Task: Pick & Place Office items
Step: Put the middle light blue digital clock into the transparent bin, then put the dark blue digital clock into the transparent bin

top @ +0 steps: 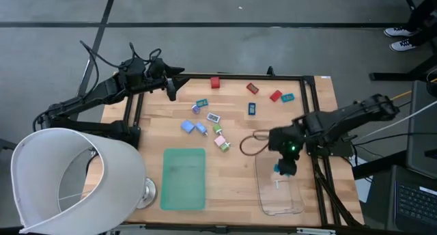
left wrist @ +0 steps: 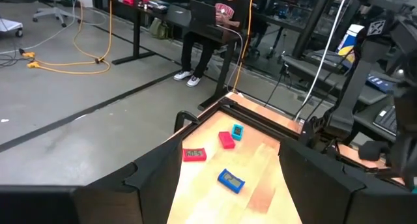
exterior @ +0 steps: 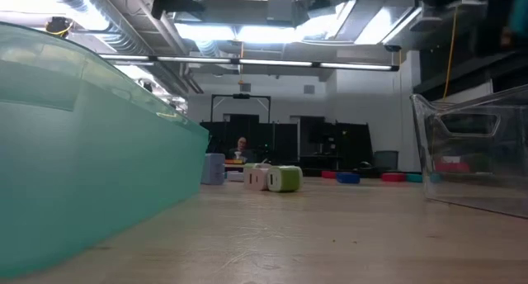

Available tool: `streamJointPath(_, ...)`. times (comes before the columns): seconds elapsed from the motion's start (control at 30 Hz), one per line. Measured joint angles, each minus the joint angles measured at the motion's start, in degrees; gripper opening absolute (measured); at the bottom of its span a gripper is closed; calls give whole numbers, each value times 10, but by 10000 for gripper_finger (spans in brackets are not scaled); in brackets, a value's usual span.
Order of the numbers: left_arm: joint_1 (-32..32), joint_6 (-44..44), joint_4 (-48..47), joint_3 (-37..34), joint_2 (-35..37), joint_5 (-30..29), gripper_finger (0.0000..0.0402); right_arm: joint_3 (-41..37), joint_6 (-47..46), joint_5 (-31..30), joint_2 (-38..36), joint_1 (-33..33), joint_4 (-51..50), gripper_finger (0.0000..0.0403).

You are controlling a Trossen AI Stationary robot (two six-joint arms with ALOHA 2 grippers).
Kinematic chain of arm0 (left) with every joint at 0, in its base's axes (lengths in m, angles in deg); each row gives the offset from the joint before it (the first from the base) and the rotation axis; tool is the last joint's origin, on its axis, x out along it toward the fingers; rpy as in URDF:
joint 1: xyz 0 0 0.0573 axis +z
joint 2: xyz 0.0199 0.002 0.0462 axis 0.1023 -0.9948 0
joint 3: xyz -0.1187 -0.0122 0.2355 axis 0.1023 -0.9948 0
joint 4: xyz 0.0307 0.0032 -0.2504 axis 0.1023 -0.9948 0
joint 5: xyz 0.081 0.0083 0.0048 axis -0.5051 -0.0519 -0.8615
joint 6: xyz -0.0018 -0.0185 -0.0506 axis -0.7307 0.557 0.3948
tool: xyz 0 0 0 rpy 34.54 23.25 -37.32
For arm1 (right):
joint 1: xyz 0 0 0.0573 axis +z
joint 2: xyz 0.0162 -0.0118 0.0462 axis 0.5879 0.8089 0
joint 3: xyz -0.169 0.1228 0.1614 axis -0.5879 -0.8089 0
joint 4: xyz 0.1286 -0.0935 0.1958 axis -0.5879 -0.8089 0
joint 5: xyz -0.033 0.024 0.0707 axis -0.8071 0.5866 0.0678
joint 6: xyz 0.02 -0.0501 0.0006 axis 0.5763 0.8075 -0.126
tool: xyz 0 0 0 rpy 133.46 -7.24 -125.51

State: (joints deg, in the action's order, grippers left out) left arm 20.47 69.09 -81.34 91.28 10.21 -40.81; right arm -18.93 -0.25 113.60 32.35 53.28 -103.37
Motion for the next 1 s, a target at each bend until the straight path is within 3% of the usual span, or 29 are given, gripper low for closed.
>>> streamJointPath(0.1, 0, 0, 0, 0, 0, 0, 251, -38, -38, -13, 8, 11, 11, 160)
streamJointPath(0.3, 0, 0, 2, 0, 0, 0, 251, -65, -87, -46, 9, 14, 14, 267)
streamJointPath(0.43, 0, 0, 3, 0, 0, 0, 251, -65, -106, -54, 9, 4, 62, 308)
streamJointPath(0.73, 0, 7, 11, 0, 0, 0, 251, -58, -109, -108, 2, -38, 186, 300)
streamJointPath(1.0, 0, 15, 30, 0, 0, 0, 251, -27, -46, -201, -8, -148, 271, 281)
